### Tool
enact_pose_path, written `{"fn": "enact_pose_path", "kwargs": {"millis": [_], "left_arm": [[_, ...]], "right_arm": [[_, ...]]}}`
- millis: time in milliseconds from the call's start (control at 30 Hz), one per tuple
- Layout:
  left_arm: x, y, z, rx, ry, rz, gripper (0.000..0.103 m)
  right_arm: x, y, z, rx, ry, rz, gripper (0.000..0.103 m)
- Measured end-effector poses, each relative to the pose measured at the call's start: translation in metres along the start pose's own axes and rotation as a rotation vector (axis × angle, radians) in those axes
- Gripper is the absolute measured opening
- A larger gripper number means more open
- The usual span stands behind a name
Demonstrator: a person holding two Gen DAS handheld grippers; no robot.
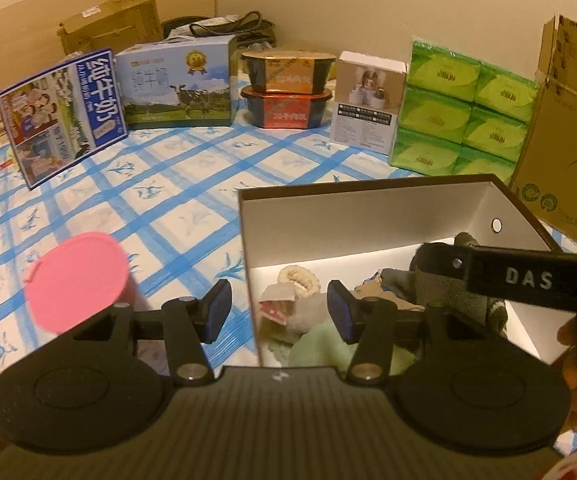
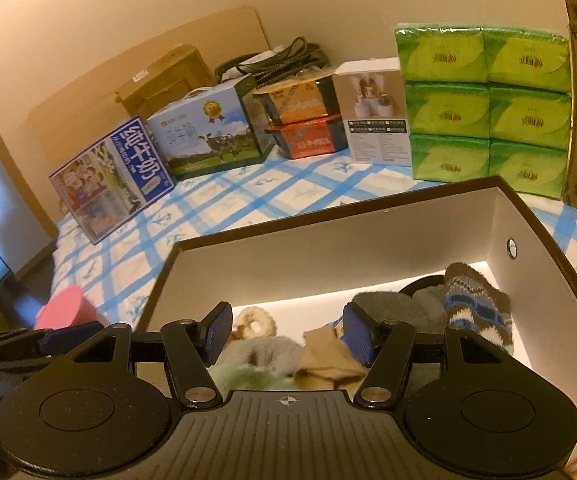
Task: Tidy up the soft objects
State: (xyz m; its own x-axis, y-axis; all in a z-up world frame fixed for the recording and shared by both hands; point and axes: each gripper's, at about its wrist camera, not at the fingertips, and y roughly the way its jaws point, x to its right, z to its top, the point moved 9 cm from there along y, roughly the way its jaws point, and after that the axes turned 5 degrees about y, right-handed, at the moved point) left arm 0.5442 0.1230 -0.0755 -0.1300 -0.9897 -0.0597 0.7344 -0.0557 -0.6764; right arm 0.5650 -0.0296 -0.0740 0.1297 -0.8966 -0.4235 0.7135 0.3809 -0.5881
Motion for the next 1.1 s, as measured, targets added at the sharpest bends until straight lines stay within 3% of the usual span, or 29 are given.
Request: {"fn": "enact_pose_path", "kwargs": {"millis": [500, 800, 1100], "left_arm": [[-0.011, -0.114, -0.023, 0.096, -0.074, 0.042, 0.053], [0.018, -0.183, -0.060, 0.107, -0.093, 0.046, 0.056], [0.060, -0.243, -0.106, 0.109, -0.041, 0.085, 0.056]], "right_arm": [[-0.030, -0.108, -0.052, 0.049, -0.137, 0.098, 0.072], [-0.014, -0.181, -0.082, 0.071, -0.136, 0.111, 0.078], [0.002, -0.241, -0.110, 0.066, -0.127, 0.122, 0.079]]}}
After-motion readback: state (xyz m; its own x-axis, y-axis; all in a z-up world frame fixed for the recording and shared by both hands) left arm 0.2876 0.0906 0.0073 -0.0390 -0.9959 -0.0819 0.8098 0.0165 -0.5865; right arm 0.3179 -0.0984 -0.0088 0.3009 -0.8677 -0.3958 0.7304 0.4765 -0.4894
